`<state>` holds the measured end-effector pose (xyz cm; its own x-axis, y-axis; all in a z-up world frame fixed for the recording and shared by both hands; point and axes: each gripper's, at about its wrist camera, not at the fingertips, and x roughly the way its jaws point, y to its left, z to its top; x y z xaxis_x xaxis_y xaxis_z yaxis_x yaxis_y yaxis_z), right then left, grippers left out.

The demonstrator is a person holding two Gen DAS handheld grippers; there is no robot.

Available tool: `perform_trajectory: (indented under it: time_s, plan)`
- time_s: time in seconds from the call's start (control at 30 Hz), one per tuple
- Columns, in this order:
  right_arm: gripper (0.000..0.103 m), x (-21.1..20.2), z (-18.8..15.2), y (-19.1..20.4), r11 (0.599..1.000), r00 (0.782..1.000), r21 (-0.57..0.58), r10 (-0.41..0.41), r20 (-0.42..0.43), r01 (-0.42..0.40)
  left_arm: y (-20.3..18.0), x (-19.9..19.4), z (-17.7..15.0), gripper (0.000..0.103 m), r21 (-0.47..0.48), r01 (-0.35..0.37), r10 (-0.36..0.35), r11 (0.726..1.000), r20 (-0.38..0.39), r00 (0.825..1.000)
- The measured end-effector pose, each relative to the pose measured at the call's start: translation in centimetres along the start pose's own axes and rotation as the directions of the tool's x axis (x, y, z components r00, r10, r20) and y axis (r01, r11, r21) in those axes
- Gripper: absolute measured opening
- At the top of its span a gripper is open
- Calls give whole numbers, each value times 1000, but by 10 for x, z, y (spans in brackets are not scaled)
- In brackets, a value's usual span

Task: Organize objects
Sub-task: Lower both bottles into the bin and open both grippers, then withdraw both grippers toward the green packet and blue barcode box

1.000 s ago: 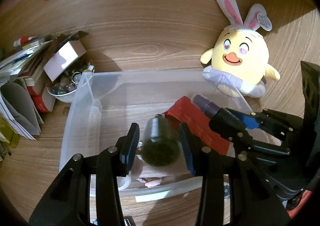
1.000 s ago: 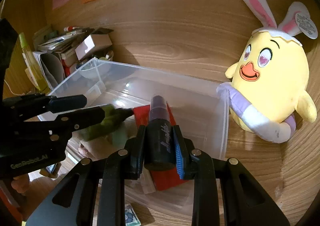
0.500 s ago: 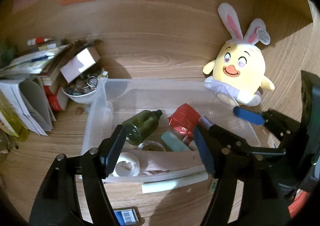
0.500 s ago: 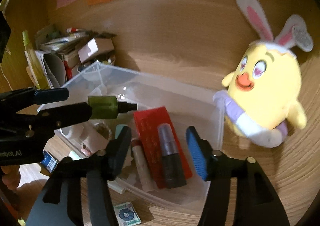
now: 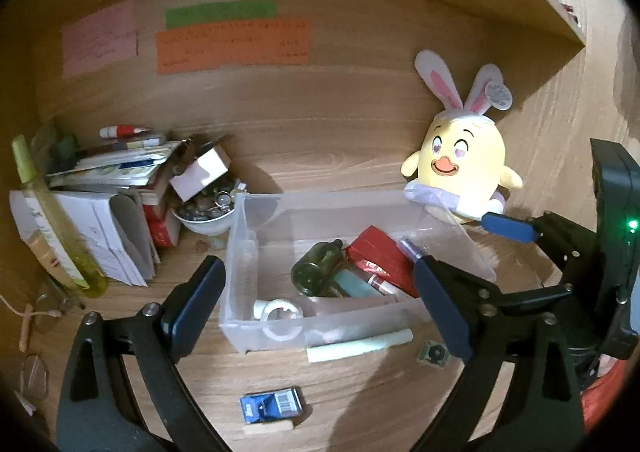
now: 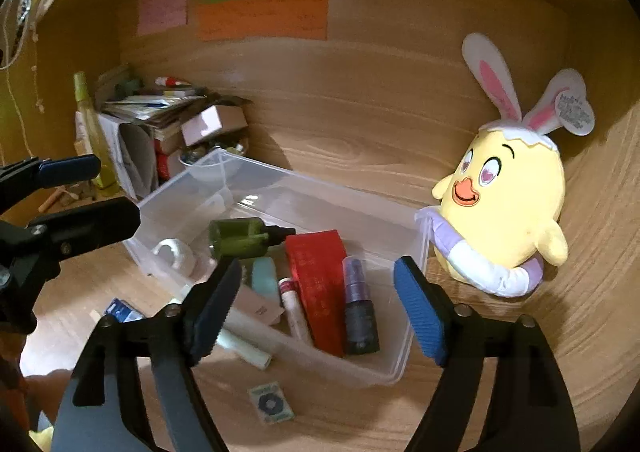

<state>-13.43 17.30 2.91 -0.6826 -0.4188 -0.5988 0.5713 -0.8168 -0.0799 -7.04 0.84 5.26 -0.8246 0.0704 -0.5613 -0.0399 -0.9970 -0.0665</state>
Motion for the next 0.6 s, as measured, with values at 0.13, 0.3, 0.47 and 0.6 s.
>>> perform_trajectory:
  time_s: [0.13, 0.3, 0.47, 0.6]
  plan:
    - [83, -17, -5, 5, 1000, 1000, -4, 14, 24, -14, 4, -10, -4, 98, -5, -1, 1, 1000, 8, 1000]
    - [83, -28, -13, 10, 1000, 1000, -9, 10, 26, -9, 11, -16, -14, 98, -10, -19, 19, 1000, -1, 1000]
    - [83, -28, -26, 13, 1000, 1000, -1, 23, -7, -23, 21, -13, -30, 98, -9, -44, 43, 999, -39, 998]
    - [83, -22, -39, 17, 1000, 998, 6, 30, -50, -29, 30, -8, -46, 98, -25, -54, 51, 998, -86, 995]
